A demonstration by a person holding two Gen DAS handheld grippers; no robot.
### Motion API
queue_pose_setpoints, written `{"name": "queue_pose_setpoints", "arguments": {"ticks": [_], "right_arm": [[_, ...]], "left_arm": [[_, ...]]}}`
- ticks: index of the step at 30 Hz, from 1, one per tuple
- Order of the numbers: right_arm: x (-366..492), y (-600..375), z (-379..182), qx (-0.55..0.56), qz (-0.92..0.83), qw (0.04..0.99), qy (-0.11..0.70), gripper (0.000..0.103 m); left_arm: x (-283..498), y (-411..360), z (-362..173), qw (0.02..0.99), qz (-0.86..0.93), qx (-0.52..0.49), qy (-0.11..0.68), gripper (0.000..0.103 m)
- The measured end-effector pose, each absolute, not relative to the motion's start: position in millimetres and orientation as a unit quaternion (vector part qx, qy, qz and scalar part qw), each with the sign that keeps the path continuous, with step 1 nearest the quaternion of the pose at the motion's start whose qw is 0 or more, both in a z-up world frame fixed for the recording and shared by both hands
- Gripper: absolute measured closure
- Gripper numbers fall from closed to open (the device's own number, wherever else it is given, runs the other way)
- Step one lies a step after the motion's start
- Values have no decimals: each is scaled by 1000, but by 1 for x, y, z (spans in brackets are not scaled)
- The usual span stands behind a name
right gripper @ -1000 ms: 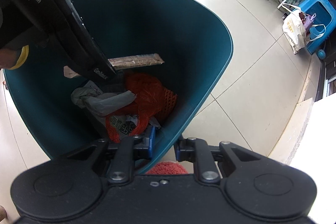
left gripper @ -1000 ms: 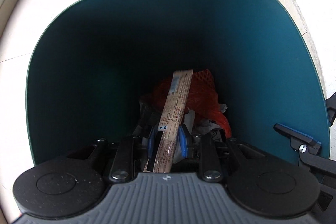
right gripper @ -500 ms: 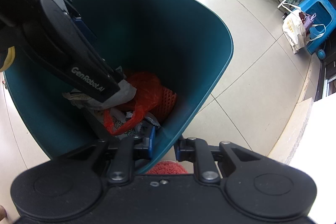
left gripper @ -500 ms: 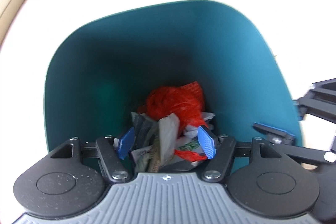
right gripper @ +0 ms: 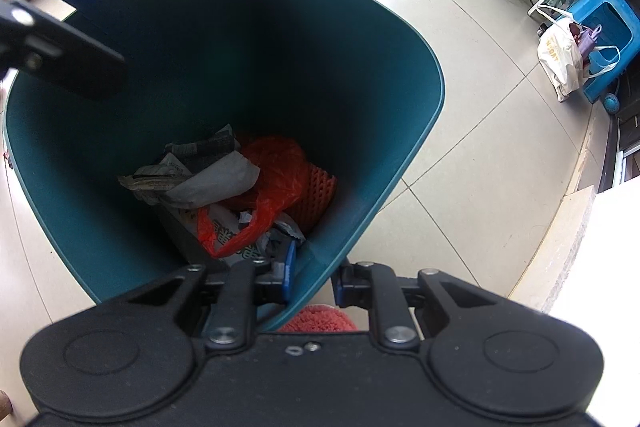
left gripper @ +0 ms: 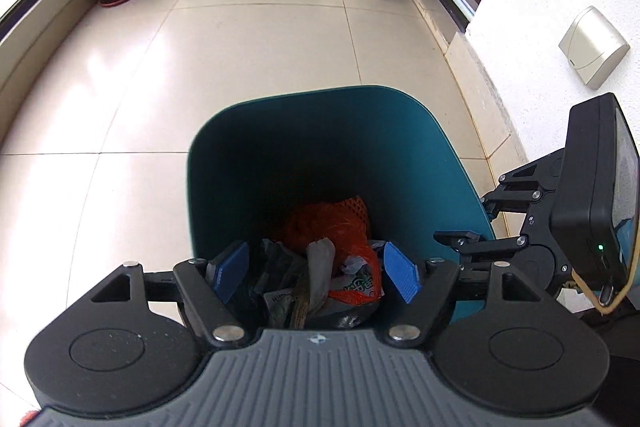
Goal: Collect trash
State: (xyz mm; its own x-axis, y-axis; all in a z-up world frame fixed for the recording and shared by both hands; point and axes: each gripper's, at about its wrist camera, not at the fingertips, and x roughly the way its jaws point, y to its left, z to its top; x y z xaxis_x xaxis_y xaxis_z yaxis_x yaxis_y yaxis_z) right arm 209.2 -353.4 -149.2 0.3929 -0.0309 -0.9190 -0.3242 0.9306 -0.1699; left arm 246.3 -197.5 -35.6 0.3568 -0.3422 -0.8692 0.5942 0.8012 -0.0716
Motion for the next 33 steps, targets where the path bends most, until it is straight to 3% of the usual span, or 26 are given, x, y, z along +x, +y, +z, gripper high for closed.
{"name": "queue_pose_setpoints", "arguments": {"ticks": [12, 33], "right_arm": [[211, -349, -150, -166, 88, 815, 548, 85], [215, -345, -152, -172, 85, 809, 556, 85]], "left_arm": [[263, -63, -36, 851, -174, 63, 492, 29], [352, 90, -278, 766, 11, 3, 643, 29]]}}
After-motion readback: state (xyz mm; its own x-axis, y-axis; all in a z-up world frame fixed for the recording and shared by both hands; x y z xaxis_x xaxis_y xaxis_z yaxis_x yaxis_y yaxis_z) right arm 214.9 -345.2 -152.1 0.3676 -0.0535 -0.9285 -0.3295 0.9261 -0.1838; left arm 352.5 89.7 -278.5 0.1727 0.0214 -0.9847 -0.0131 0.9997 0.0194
